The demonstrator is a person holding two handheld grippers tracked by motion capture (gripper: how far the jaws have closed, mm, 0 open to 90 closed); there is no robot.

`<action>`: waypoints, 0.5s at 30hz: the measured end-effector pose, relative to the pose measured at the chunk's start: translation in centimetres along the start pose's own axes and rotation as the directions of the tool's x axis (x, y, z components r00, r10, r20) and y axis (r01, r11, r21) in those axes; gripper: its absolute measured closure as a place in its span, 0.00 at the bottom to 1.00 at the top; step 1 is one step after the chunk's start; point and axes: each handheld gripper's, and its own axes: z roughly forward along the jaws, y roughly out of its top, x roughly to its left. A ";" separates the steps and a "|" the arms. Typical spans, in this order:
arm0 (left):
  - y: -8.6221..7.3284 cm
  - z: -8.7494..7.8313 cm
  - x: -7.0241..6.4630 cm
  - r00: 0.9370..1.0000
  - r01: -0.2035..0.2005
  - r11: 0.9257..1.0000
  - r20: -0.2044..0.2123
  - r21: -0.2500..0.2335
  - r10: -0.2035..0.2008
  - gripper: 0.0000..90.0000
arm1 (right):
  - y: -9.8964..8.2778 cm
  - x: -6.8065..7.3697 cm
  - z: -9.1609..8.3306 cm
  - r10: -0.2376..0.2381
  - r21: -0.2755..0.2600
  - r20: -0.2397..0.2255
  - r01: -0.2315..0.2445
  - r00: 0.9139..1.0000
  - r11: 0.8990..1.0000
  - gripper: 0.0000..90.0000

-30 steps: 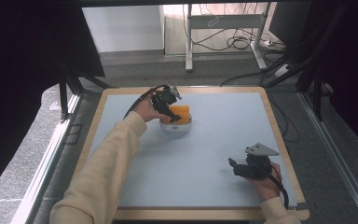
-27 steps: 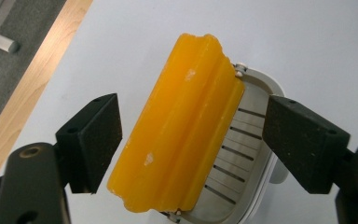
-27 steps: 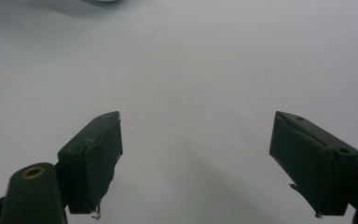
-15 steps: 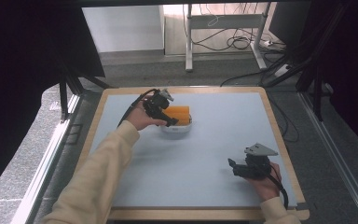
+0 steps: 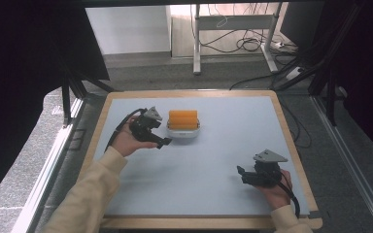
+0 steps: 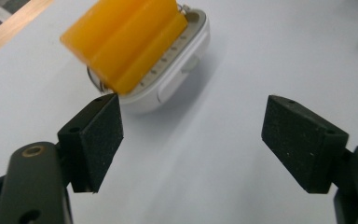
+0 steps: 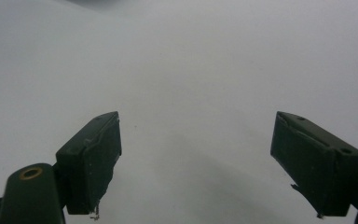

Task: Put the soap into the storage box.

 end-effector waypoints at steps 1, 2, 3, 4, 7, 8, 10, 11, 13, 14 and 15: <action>-0.9 -0.4 -0.6 1.000 0.024 1.000 0.000 -0.016 -0.024 0.23 | 0.0 0.0 0.0 0.000 0.002 0.000 0.000 1.000 1.000 0.18; -0.9 -0.4 -0.6 1.000 0.024 1.000 0.000 -0.016 -0.024 0.23 | 0.0 0.0 0.0 0.000 0.002 0.000 0.000 1.000 1.000 0.18; -1.3 -0.6 -0.9 0.999 0.033 0.999 -0.002 -0.020 -0.033 0.23 | 0.0 0.0 0.0 0.000 0.002 -0.001 0.000 1.000 1.000 0.18; -2.2 -1.0 -1.5 0.999 0.041 0.999 -0.011 -0.017 -0.041 0.23 | 0.0 0.1 0.0 -0.001 0.001 -0.001 0.001 1.000 1.000 0.18; -3.5 -1.6 -2.6 0.999 0.050 0.999 -0.018 -0.016 -0.050 0.23 | 0.0 0.1 0.0 -0.003 0.004 -0.001 0.003 1.000 1.000 0.18; -3.5 -1.6 -2.6 0.999 0.050 0.999 -0.018 -0.016 -0.050 0.23 | 0.0 0.1 0.0 -0.003 0.004 -0.001 0.003 1.000 1.000 0.18; -4.4 -1.8 -3.4 0.998 0.058 0.998 -0.020 -0.022 -0.058 0.23 | 0.0 0.1 0.0 -0.005 0.004 -0.001 0.005 1.000 1.000 0.18; -5.4 -2.0 -4.1 0.998 0.063 0.998 -0.024 -0.024 -0.064 0.23 | 0.0 0.1 0.0 -0.002 0.001 -0.005 0.002 1.000 1.000 0.18; -6.4 -2.1 -4.8 0.997 0.069 0.997 -0.029 -0.020 -0.070 0.23 | 0.0 0.2 0.0 -0.004 -0.002 -0.009 0.004 1.000 1.000 0.18; -6.4 -2.1 -4.8 0.997 0.069 0.997 -0.029 -0.020 -0.070 0.23 | 0.0 0.2 0.0 -0.004 -0.002 -0.009 0.004 1.000 1.000 0.18; -6.8 -2.2 -5.0 0.997 0.073 0.997 -0.029 -0.017 -0.073 0.23 | 0.0 0.2 0.1 -0.006 0.000 -0.013 0.006 1.000 1.000 0.18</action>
